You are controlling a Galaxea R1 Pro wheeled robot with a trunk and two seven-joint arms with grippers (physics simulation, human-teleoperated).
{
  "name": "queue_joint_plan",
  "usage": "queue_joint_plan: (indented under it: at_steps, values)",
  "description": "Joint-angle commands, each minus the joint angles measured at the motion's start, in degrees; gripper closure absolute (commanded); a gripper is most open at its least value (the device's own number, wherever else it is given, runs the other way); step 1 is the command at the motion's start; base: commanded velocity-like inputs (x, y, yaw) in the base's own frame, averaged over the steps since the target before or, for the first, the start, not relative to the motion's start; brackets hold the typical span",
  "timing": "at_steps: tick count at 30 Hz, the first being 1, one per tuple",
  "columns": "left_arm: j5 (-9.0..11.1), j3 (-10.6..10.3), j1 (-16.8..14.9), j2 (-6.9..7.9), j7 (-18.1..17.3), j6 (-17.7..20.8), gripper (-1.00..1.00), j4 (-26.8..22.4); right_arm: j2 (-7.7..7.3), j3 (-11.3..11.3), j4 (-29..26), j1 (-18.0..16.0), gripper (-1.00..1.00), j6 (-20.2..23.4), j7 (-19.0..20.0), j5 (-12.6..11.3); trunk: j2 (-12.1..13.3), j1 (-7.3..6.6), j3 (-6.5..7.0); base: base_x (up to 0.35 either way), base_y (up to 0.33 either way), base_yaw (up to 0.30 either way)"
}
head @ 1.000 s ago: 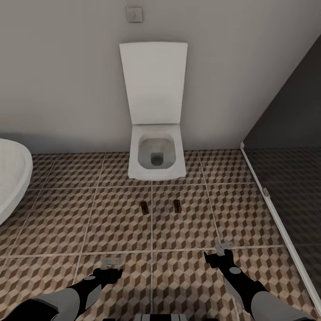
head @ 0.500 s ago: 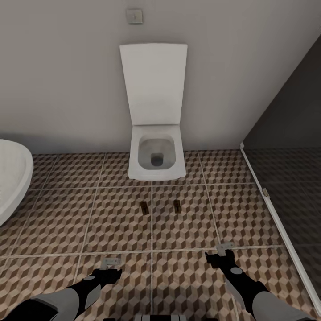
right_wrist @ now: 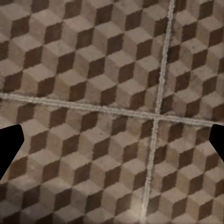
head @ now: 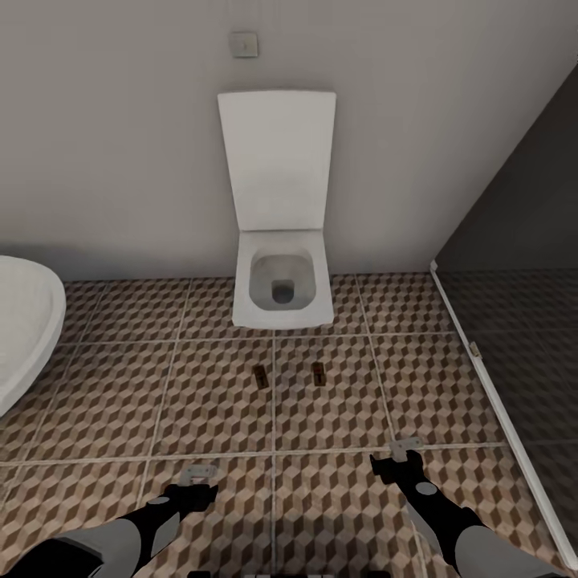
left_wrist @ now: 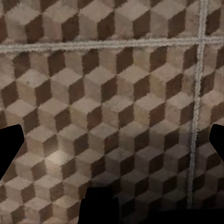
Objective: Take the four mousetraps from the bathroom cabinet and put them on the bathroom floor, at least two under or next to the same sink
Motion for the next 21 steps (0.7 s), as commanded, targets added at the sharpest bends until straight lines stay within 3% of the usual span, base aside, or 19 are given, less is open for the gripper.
queue_joint_plan:
  at_steps: [1, 6, 12, 21]
  values:
    - [0.61, -0.44, -0.09, -0.01, -0.36, -0.4, -1.0, 0.26, -0.03, 0.49, 0.04, -0.03, -1.0, -0.17, -0.26, -0.44, 0.4, -0.23, 0.16, 0.0, 0.0, 0.0]
    - [0.59, -0.44, -0.09, 0.0, -0.36, -0.43, -1.0, 0.27, -0.12, 0.43, 0.04, 0.06, -1.0, -0.81, -0.26, -0.43, 2.41, -1.33, 1.06, 0.0, 0.0, 0.0]
    - [0.59, -0.44, -0.09, 0.06, -0.37, -0.59, -1.0, 0.27, -1.86, 0.47, 0.09, 0.21, -1.0, -2.88, -0.23, -0.5, 4.81, -2.64, 2.13, 0.0, 0.0, 0.0]
    - [0.58, -0.44, -0.09, 0.82, -0.41, -0.68, -1.0, 0.27, -2.91, 0.48, 0.18, 0.31, -1.0, -3.33, -0.18, -0.51, 8.42, -4.62, 3.75, 0.0, 0.0, 0.0]
